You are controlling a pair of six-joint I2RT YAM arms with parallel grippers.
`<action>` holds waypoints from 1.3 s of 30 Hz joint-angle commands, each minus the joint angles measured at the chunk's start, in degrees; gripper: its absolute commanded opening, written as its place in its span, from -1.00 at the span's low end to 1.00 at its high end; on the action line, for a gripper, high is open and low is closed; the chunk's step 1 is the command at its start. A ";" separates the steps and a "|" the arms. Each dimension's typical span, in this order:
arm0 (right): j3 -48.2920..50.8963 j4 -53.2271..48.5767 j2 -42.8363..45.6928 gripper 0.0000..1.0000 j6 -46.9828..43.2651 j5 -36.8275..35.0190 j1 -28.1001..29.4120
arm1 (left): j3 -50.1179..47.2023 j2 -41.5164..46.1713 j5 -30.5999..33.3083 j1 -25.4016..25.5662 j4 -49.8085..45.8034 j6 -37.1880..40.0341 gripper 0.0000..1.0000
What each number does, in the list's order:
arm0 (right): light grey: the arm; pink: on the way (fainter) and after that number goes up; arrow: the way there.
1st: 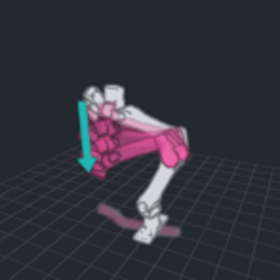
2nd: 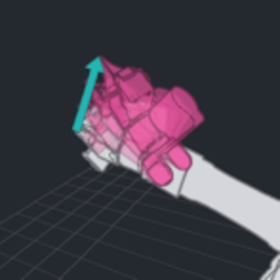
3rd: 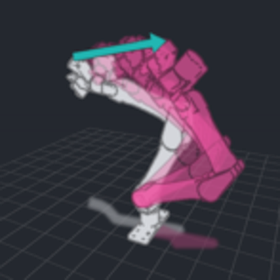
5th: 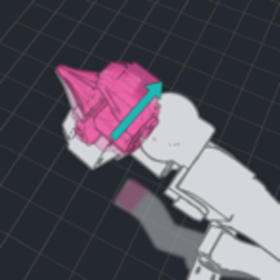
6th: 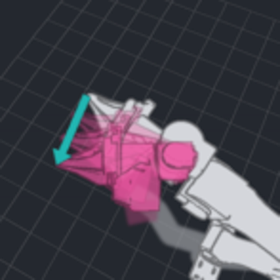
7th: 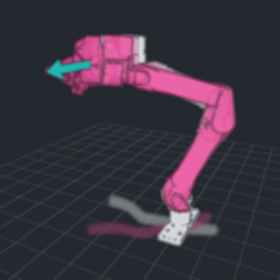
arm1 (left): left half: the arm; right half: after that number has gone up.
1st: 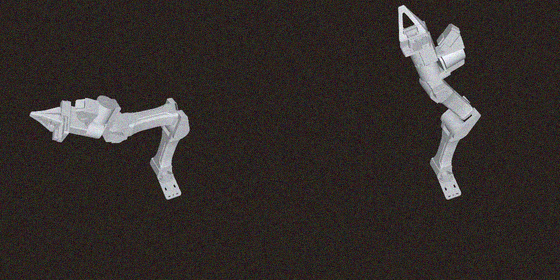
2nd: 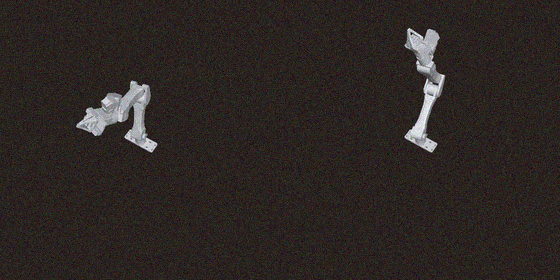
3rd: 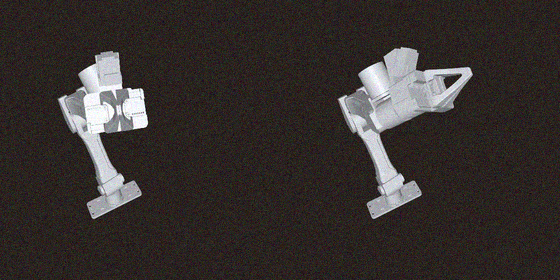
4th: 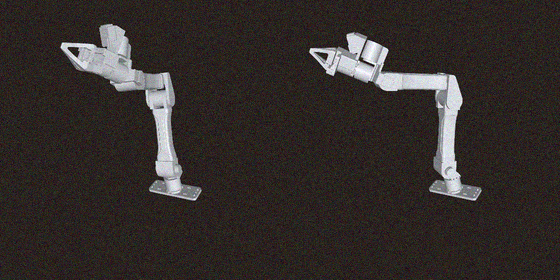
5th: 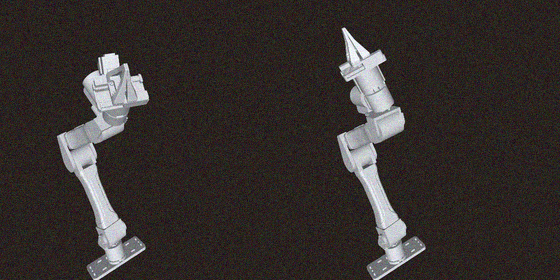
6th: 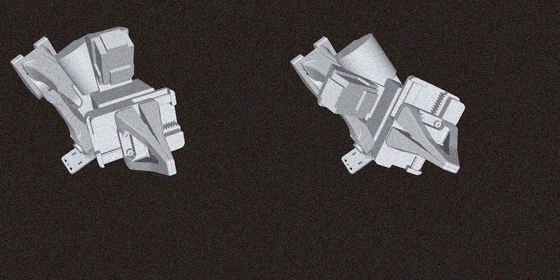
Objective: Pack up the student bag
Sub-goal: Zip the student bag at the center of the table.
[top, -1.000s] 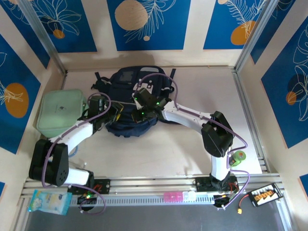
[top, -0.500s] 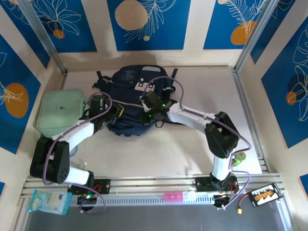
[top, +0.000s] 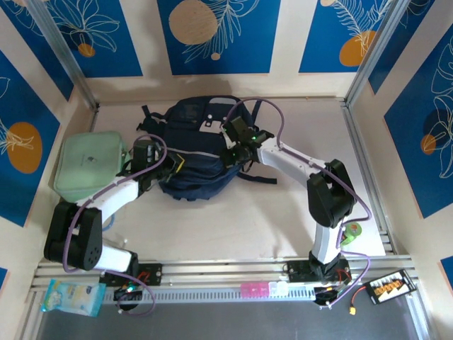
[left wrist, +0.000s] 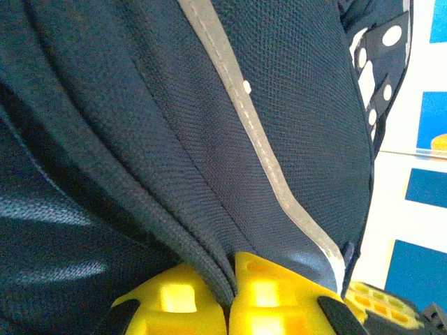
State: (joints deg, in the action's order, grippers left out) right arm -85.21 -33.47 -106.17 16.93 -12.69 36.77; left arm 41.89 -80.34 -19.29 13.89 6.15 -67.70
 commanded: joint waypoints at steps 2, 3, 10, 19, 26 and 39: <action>-4.65 -4.58 -2.32 -0.91 1.49 -7.46 -3.52 | 0.61 0.12 -3.05 -0.54 -6.29 6.88 -1.00; -5.07 -5.14 -2.48 -0.93 1.89 -7.33 -3.72 | 0.73 -0.19 -3.59 -0.52 -6.67 7.70 -1.00; 0.21 -5.25 1.94 -0.99 4.65 -6.39 -4.94 | 2.69 -0.81 -7.38 0.80 -9.60 12.26 -1.00; 17.81 -4.59 15.83 -1.00 10.57 -8.34 -9.52 | 7.89 -4.64 -10.93 9.80 -11.55 16.90 -1.00; 28.89 0.24 25.95 -0.78 13.59 -10.54 -12.10 | 16.06 -12.49 -10.90 13.29 -11.34 17.55 -0.53; 27.89 10.71 44.65 0.41 8.67 -13.33 -15.97 | 19.61 1.87 6.40 8.01 -24.88 26.20 0.82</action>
State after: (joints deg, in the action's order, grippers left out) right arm -56.29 -27.57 -64.99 27.14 -22.50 22.98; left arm 59.70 -83.77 -21.37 24.32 -13.08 -46.28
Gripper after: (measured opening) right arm 0.675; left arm 0.848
